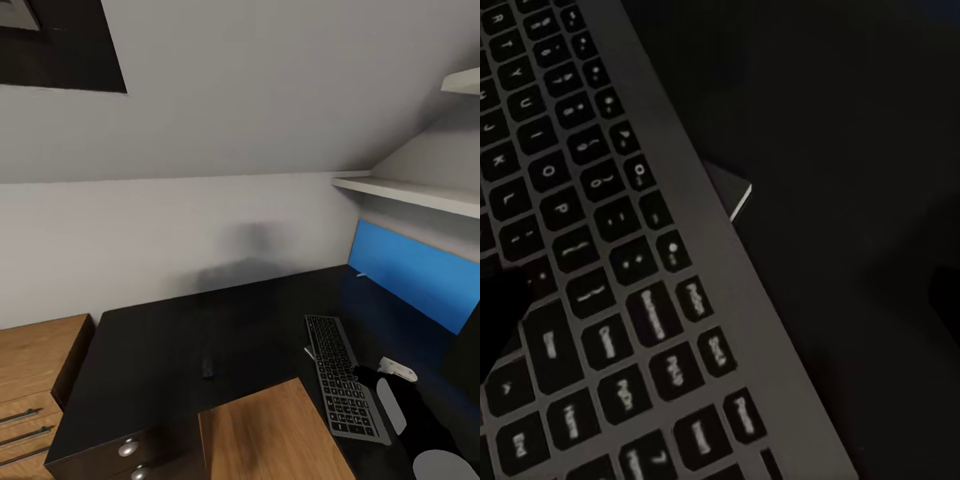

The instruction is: In the bedroom, organize the workspace by keeping the computer under the desk, ensuring the monitor is on the desk, placing the keyboard on the desk next to the monitor, placing the mouse on the desk next to the keyboard, moving the folder from the swivel chair onto the desk next to the mouse, stacking the notebook on top of the folder with the pen on top of the notebook, and positioning the swivel chair next to the desk.

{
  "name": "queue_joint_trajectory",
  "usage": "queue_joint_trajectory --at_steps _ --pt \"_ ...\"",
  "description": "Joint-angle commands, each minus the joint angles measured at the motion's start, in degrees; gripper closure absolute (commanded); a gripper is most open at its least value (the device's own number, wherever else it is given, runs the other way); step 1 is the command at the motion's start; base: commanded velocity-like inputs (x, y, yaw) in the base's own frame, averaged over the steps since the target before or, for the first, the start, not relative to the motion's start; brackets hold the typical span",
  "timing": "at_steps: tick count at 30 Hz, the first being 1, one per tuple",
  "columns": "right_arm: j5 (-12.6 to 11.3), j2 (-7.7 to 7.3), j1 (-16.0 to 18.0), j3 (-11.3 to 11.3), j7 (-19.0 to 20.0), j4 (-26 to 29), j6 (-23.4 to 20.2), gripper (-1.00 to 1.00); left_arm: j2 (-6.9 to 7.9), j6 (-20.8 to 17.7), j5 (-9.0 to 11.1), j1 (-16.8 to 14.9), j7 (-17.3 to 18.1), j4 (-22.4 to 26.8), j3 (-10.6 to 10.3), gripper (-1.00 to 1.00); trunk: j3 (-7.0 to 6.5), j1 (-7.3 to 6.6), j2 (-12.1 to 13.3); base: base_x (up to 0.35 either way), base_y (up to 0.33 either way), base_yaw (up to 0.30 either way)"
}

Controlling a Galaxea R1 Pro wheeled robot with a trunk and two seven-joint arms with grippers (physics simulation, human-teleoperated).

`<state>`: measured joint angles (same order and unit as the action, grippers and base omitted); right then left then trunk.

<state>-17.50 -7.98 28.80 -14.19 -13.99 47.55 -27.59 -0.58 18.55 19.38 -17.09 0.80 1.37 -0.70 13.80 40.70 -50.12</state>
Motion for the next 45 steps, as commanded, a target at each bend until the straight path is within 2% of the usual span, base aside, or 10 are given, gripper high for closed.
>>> queue_joint_trajectory --at_steps 1,17,26,35,45 --pt "-0.6 -0.01 0.0 0.0 -0.4 0.1 -0.2 -1.00 0.00 0.2 0.3 0.0 0.1 -0.1 -0.1 -1.00 0.27 0.23 -0.5 0.000 0.000 0.000" --pt "-0.6 -0.09 0.0 0.0 -0.2 -0.7 -0.1 -1.00 0.12 0.2 0.4 0.0 0.1 -0.1 -0.1 -1.00 3.14 3.75 -6.9 0.000 0.000 0.000" --pt "-0.5 -0.10 0.0 0.0 2.2 -0.7 -0.2 -1.00 0.14 0.3 0.4 0.0 0.1 -0.1 -0.1 -1.00 4.75 5.73 -10.5 0.000 0.000 0.000" --pt "-0.4 -0.10 0.0 0.1 2.5 -0.7 -0.2 -1.00 0.14 0.2 0.3 0.0 0.1 -0.1 -0.1 -1.00 6.37 7.70 -14.1 0.000 0.000 0.000" --pt "-0.5 -0.10 0.0 0.0 2.5 -0.7 -0.2 -1.00 0.14 0.2 0.3 0.0 0.1 -0.1 -0.2 -1.00 6.37 7.70 -14.1 0.000 0.000 0.000"
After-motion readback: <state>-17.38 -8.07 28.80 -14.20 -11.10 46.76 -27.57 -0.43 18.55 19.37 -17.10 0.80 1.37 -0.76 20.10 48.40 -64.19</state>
